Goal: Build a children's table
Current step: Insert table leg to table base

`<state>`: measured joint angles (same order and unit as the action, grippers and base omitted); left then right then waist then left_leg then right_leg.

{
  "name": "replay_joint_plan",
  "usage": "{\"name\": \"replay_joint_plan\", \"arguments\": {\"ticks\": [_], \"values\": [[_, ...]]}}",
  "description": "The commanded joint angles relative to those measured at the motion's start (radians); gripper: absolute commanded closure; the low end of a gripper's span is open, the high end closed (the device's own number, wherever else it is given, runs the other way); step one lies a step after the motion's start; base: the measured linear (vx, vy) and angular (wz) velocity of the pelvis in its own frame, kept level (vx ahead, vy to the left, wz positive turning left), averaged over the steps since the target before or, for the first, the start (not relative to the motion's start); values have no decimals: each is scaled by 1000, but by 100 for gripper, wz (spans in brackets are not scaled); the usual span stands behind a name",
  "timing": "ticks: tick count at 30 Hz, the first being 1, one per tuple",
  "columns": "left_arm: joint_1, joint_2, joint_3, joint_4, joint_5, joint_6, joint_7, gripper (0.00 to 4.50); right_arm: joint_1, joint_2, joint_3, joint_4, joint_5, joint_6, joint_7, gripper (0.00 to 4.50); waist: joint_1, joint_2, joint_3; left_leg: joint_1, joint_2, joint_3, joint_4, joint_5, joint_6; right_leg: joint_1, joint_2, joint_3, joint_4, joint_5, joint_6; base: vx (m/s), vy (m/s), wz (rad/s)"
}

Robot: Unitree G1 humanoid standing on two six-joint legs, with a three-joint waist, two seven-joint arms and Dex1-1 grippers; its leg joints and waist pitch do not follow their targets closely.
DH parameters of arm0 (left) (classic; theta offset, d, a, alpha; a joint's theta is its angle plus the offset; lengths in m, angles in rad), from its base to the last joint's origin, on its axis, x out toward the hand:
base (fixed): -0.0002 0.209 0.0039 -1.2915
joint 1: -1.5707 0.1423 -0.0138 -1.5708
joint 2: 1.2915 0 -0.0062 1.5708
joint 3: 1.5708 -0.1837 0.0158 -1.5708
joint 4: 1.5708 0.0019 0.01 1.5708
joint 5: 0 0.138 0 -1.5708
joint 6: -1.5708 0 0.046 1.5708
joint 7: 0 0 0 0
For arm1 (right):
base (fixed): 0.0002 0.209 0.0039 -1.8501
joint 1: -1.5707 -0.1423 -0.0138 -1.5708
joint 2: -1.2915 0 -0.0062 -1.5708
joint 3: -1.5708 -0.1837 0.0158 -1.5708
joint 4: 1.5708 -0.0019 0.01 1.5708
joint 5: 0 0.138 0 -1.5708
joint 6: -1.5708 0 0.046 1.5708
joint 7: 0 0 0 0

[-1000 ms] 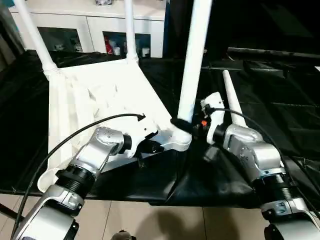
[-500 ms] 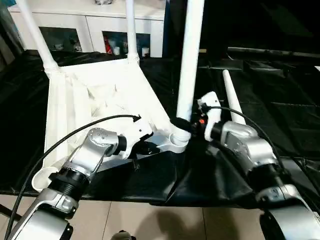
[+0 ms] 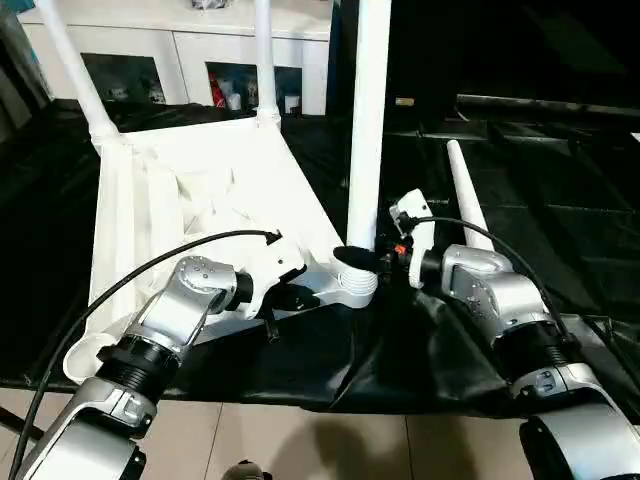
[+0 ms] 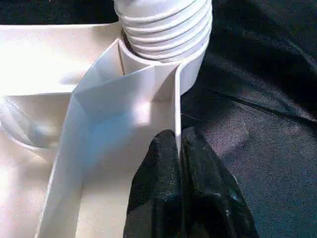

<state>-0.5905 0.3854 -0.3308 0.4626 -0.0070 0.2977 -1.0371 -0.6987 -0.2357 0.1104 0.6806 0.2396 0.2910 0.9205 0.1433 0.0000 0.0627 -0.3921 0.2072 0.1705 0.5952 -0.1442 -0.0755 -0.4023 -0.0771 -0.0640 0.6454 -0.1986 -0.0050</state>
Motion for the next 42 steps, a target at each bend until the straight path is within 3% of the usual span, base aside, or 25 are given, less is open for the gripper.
{"name": "replay_joint_plan", "arguments": {"ticks": [1, 8, 9, 13, 14, 16, 17, 18, 19, 20, 23, 26, 29, 32, 35, 36, 37, 40, 42], "values": [[-9, -4, 13, -51, -27, -9, -21, 450, -3, 5, 6, 41, -25, -8, -9, 259, -4, 9, -80, 25, 22, -6, -70, -280, -23, 44, -64, 41, -82, -156, -222, 0, 0, 0], [-13, -7, 28, -48, -28, -9, -7, 450, 26, 31, -66, 89, 15, -45, -59, 259, -4, 12, -78, 26, 21, -7, -73, -307, -26, 44, -65, 42, -84, -167, -223, 0, 0, 0], [-14, -7, 32, -49, -29, -8, -3, 450, 45, 35, -84, 90, 29, -47, -67, 259, -3, 18, -79, 27, 22, -8, -72, -309, -27, 44, -66, 42, -83, -168, -224, 0, 0, 0], [-17, -3, 38, -46, -31, -7, -1, 450, 116, 49, -131, 83, 65, -63, -98, 259, -3, 18, -80, 27, 23, -9, -74, -317, -26, 44, -64, 41, -83, -146, -229, 0, 0, 0], [-19, -3, 40, -43, -31, -8, 0, 450, 145, 56, -143, 78, 71, -76, -110, 259, -1, 29, -81, 28, 23, -10, -74, -324, -30, 43, -64, 40, -82, -147, -231, 0, 0, 0], [-25, -4, 44, -35, -31, -11, 5, 450, 187, 65, -156, 69, 74, -100, -129, 259, -1, 21, -80, 29, 23, -8, -74, -337, -29, 43, -64, 42, -86, -147, -230, 0, 0, 0], [-27, -5, 45, -32, -31, -12, 7, 450, 201, 71, -163, 68, 73, -113, -137, 259, 1, 22, -81, 29, 23, -9, -75, -334, -28, 43, -66, 42, -85, -149, -228, 0, 0, 0], [-29, -5, 46, -30, -30, -13, 8, 450, 214, 76, -169, 63, 73, -124, -146, 259, 2, 32, -80, 29, 23, -11, -75, -339, -30, 41, -65, 41, -84, -152, -228, 0, 0, 0], [-34, -7, 48, -25, -30, -13, 13, 450, 241, 87, -176, 50, 70, -142, -165, 259, -1, 25, -77, 29, 22, -9, -77, -354, -30, 41, -63, 41, -89, -169, -225, 0, 0, 0], [-34, -7, 48, -24, -30, -13, 13, 450, 244, 88, -176, 48, 69, -144, -167, 259, -1, 28, -77, 30, 21, -10, -78, -373, -33, 41, -65, 41, -92, -202, -218, 0, 0, 0], [-39, -7, 49, -18, -27, -17, 17, 450, 288, 90, -140, 1, 33, -181, -182, 259, -1, 33, -74, 35, 22, -14, -82, -412, -40, 37, -67, 42, -100, -284, -198, 0, 0, 0], [-41, -6, 48, -19, -25, -17, 16, 450, 308, 87, -97, -46, -5, -199, -186, 260, -1, 30, -75, 32, 23, -14, -84, -404, -43, 37, -66, 43, -100, -275, -189, 0, 0, 0], [-40, -8, 49, -22, -26, -15, 17, 450, 309, 91, -92, -56, -7, -206, -188, 260, -2, 23, -75, 31, 23, -13, -85, -391, -35, 37, -65, 44, -99, -252, -194, 0, 0, 0], [-40, -9, 49, -23, -26, -14, 19, 450, 311, 93, -91, -63, -6, -207, -189, 260, -2, 25, -74, 31, 23, -13, -85, -392, -31, 36, -66, 44, -100, -261, -193, 0, 0, 0], [-35, -8, 53, -26, -27, -14, 24, 450, 307, 94, -81, -42, -17, -235, -197, 260, -1, 21, -73, 30, 24, -12, -86, -387, -29, 36, -69, 45, -102, -283, -187, 0, 0, 0], [-32, -7, 54, -30, -28, -13, 24, 450, 308, 92, -79, -33, -20, -237, -196, 260, -2, 12, -72, 30, 24, -11, -86, -387, -26, 36, -68, 45, -104, -289, -184, 0, 0, 0], [-32, -7, 54, -30, -28, -13, 24, 450, 308, 92, -79, -33, -20, -237, -196, 260, 0, 17, -72, 30, 24, -12, -87, -385, -26, 35, -70, 45, -104, -303, -180, 0, 0, 0], [-27, -2, 52, -35, -25, -13, 21, 450, 314, 80, -63, -35, -32, -232, -186, 260, -1, 17, -71, 29, 24, -12, -88, -387, -27, 35, -69, 45, -106, -315, -173, 0, 0, 0], [-21, 14, 44, -39, -14, -20, 10, 450, 331, 35, 17, -66, -88, -204, -126, 260, -1, 15, -70, 27, 24, -13, -89, -380, -27, 36, -68, 44, -106, -319, -165, 0, 0, 0]]}}
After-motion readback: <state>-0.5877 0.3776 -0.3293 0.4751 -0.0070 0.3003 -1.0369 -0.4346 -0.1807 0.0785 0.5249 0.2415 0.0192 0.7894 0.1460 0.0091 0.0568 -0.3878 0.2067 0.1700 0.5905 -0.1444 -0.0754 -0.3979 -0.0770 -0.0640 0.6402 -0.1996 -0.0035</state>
